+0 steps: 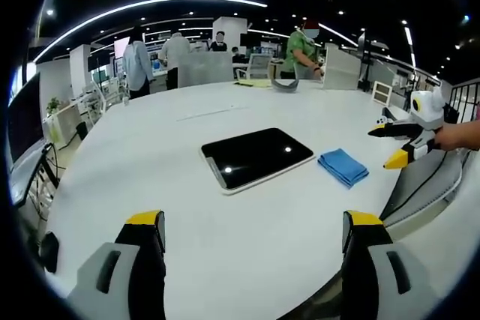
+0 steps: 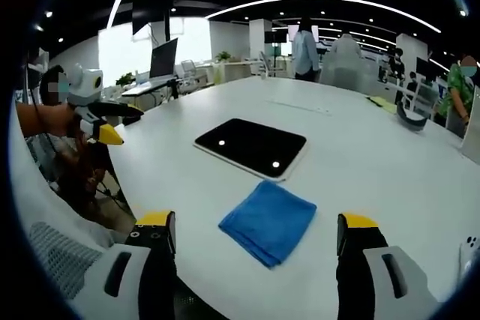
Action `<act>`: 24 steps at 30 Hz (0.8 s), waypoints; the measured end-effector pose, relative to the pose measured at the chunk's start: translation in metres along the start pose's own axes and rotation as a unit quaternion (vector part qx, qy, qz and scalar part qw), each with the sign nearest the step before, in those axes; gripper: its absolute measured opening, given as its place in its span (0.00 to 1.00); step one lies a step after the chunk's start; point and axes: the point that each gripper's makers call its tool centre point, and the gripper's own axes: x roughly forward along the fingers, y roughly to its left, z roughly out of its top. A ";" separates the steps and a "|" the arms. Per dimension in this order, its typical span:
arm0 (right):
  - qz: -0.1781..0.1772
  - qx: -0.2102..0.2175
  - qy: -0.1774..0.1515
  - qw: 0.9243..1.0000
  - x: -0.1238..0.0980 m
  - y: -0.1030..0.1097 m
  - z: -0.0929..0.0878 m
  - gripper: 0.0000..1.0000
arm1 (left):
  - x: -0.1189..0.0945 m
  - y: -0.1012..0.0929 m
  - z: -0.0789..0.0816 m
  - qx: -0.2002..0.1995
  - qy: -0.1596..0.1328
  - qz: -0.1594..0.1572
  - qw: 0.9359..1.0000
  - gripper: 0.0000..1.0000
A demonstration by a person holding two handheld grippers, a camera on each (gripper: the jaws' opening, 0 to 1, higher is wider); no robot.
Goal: Wipe the mirror surface with the cleaning cloth until all visible marks leave the cleaned area.
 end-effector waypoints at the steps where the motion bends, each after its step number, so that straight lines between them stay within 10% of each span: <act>1: 0.000 0.001 0.001 1.000 0.000 0.000 0.000 0.88 | 0.000 0.000 0.000 0.001 0.001 0.000 1.000 0.99; 24: -0.001 -0.021 0.054 0.998 0.032 -0.012 -0.007 0.46 | 0.005 -0.009 -0.001 0.018 0.010 -0.020 1.000 0.95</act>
